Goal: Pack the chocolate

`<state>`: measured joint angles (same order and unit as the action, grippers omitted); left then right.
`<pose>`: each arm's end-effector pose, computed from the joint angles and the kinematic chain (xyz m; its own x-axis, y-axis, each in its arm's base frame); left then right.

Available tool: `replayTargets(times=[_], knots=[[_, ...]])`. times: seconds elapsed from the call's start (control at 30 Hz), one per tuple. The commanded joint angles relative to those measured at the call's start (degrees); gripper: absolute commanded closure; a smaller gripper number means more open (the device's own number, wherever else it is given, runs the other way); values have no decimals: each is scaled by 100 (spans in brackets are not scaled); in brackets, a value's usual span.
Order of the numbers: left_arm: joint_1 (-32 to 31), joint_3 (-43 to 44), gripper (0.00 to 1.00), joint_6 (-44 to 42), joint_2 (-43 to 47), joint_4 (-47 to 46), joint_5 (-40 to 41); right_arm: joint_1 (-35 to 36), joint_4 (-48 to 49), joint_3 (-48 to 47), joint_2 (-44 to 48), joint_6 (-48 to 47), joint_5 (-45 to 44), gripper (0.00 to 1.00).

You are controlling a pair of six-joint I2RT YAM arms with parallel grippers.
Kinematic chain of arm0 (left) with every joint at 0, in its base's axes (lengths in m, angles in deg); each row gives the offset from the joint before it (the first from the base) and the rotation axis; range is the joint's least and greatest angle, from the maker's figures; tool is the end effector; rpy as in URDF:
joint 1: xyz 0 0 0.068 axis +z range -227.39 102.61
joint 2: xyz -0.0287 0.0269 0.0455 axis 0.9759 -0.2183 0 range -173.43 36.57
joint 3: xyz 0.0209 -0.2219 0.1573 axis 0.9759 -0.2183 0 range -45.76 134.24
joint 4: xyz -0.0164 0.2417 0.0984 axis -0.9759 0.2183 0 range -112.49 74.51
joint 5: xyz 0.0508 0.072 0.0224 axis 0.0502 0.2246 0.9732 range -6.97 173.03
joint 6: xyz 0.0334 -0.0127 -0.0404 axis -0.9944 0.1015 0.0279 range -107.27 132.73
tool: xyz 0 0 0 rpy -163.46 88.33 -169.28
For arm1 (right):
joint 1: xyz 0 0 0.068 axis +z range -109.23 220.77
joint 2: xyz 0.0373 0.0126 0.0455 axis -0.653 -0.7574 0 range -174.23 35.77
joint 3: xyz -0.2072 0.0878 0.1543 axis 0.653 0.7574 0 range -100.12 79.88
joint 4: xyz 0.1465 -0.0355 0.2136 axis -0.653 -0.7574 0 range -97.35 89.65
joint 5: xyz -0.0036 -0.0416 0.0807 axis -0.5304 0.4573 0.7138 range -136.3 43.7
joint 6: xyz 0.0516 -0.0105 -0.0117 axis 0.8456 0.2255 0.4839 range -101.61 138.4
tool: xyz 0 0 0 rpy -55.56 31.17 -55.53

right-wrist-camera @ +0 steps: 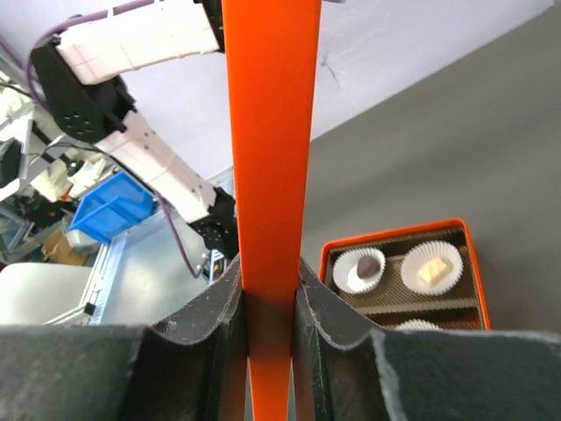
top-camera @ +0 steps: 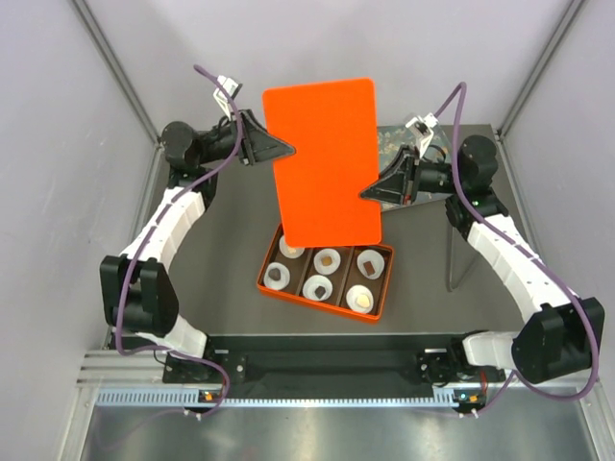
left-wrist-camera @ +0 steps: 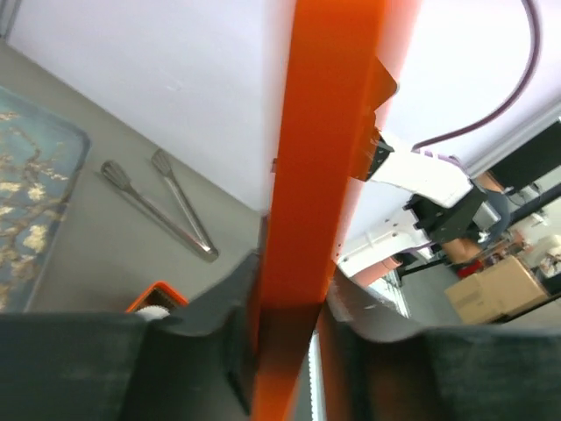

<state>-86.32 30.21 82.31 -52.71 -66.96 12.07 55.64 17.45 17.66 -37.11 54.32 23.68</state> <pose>0.3329 -0.0864 0.4238 -0.6180 -0.2123 -0.7570 0.7755 -0.0066 -0.6313 0.2616 0.1041 0.3901 -0.4830 0.0796 -0.8720 -0.8712 0.0555 0.4877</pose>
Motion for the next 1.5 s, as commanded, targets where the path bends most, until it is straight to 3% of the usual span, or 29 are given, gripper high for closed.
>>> replayTargets(times=[0.0,0.03,0.07,0.23,0.27,0.3,0.43,0.63,0.67,0.9,1.17,1.27,1.37,1.4,1.43,1.47], knots=[[-21,-379,72,781,95,-1123,231,25,-108,-115,160,-566,-150,80],[-30,-555,80,1046,68,-1500,249,-2,-284,-141,186,-656,-238,78],[-30,-617,100,1310,-2,-2069,275,-11,-425,-159,178,-657,-308,75],[-39,-1012,100,2559,6,-3313,749,-230,-435,-89,142,-306,-861,47],[-39,-1066,100,2630,41,-3366,828,-274,-436,-28,204,-209,-1507,39],[-39,-1127,100,2709,85,-3436,1021,-335,-436,112,370,-78,-1861,23],[-39,-1539,100,2228,401,-2569,1644,-836,-392,683,836,1388,-3549,12],[-39,-2128,100,883,1201,-557,3182,-942,309,1992,1653,3103,-4799,12],[-39,-2217,100,847,1358,-528,3655,-925,625,2151,1733,3262,-4974,12],[-337,-2753,100,1128,1439,-809,4887,-433,1556,3056,2410,3545,-5960,12],[-1005,-2868,100,1005,1316,-985,5522,525,2789,3101,1822,3255,-5996,10],[-1163,-2912,100,891,1316,-1064,5619,753,2799,3066,1620,3167,-6039,12],[-1252,-3017,100,803,1386,-907,5646,806,3088,3250,1540,3210,-6031,24],[-1252,-3017,100,716,1421,-732,5602,807,3237,3442,1566,3263,-6048,34],[-1243,-3052,100,636,1517,-547,5550,798,3351,3549,1610,3263,-6127,55],[-1243,-3096,100,549,1597,-310,5471,789,3605,3654,1724,3228,-6127,63]])
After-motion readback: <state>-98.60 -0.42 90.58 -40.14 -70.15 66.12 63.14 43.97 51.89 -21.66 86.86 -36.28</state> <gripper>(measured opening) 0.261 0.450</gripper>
